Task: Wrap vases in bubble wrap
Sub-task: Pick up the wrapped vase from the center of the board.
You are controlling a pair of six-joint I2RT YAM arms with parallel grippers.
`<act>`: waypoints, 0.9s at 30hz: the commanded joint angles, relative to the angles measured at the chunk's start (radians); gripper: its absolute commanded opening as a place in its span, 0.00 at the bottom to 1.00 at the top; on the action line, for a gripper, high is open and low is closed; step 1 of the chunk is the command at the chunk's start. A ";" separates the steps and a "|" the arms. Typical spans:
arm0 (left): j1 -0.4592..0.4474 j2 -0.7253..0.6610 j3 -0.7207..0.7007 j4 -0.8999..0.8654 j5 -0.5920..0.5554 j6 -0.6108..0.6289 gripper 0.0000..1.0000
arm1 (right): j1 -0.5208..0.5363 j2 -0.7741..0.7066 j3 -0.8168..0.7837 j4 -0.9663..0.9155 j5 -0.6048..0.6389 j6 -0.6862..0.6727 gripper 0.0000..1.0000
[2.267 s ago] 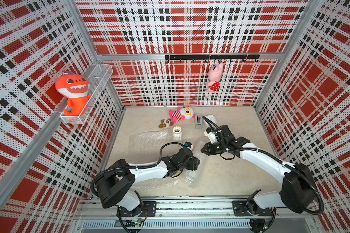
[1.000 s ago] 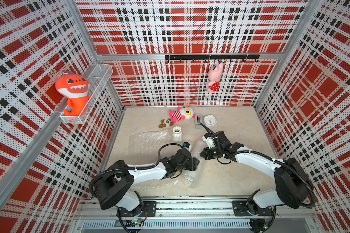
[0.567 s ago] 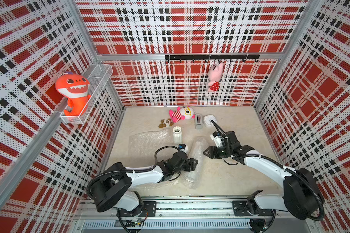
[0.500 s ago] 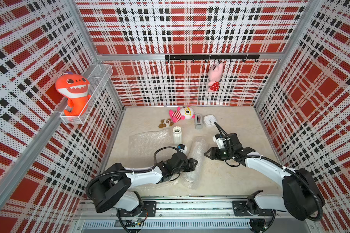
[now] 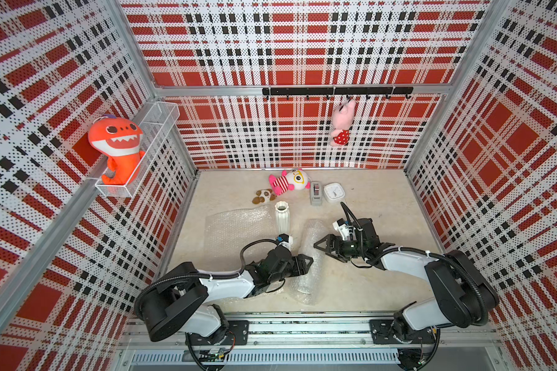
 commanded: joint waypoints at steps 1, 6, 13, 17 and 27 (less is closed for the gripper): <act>-0.018 0.016 -0.017 0.018 0.074 0.006 0.45 | 0.018 0.037 -0.004 0.089 0.012 0.057 1.00; -0.020 0.023 -0.017 0.059 0.096 -0.003 0.45 | 0.040 0.106 -0.016 0.180 0.011 0.129 1.00; -0.019 0.016 -0.030 0.136 0.115 -0.027 0.45 | 0.067 0.149 -0.009 0.174 0.060 0.147 1.00; -0.027 0.043 -0.032 0.195 0.143 -0.043 0.45 | 0.068 0.161 0.001 0.160 0.084 0.132 0.91; -0.070 0.126 0.060 0.197 0.147 -0.006 0.47 | 0.052 0.115 0.046 -0.014 0.164 0.034 0.75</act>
